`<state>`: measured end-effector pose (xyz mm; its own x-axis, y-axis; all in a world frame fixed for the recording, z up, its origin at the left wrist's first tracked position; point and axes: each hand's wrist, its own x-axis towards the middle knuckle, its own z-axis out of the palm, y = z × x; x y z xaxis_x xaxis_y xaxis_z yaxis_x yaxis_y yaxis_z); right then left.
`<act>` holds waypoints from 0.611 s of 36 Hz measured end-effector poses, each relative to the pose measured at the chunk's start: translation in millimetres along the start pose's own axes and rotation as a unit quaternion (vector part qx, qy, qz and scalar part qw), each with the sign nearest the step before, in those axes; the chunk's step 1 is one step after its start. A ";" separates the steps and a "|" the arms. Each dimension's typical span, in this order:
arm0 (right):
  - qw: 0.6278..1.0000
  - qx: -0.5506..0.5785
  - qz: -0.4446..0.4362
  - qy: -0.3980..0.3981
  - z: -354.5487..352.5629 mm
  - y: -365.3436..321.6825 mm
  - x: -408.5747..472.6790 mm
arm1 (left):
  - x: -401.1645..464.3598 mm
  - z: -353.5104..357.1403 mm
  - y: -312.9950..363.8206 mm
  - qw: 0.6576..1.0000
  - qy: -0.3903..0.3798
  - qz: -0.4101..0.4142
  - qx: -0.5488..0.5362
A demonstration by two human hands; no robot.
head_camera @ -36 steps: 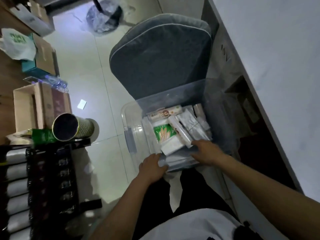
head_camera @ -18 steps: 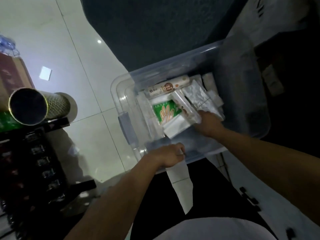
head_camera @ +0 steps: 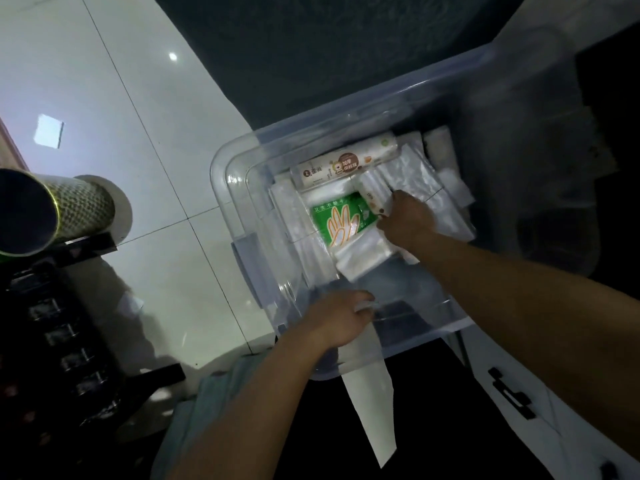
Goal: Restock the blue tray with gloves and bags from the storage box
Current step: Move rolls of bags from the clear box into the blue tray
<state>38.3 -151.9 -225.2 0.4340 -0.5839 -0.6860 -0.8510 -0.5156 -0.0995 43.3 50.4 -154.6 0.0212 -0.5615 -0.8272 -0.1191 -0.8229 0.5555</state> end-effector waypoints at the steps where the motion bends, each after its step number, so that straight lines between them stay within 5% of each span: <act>1: 0.999 0.035 0.008 -0.005 -2.8 1.0 -1.1 | 2.5 -5.4 -2.1 1.000 0.013 -0.009 -0.002; 4: 0.964 0.254 0.064 -0.037 -14.0 3.0 -9.8 | 10.5 -26.8 -2.2 0.997 0.055 -0.028 -0.051; 9: 0.809 0.554 0.154 -0.121 -24.9 16.5 -38.4 | 24.2 -63.5 8.8 0.950 0.205 -0.034 -0.234; 13: 0.721 0.640 0.164 -0.209 -28.4 25.1 -55.7 | 36.5 -80.2 26.9 0.949 0.157 -0.019 -0.273; 17: 0.728 0.634 0.116 -0.234 -32.4 33.7 -70.8 | 47.2 -80.6 47.0 0.940 0.160 0.005 -0.302; 22: 0.848 0.497 -0.018 -0.181 -43.5 30.4 -81.2 | 54.7 -92.6 60.7 0.890 0.140 -0.013 -0.434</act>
<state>-10.0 -147.4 -141.1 0.4983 -0.2547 -0.8287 -0.7460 0.3611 -0.5595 129.1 -38.4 -158.2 0.2730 -0.4405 -0.8553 0.6939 -0.5255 0.4922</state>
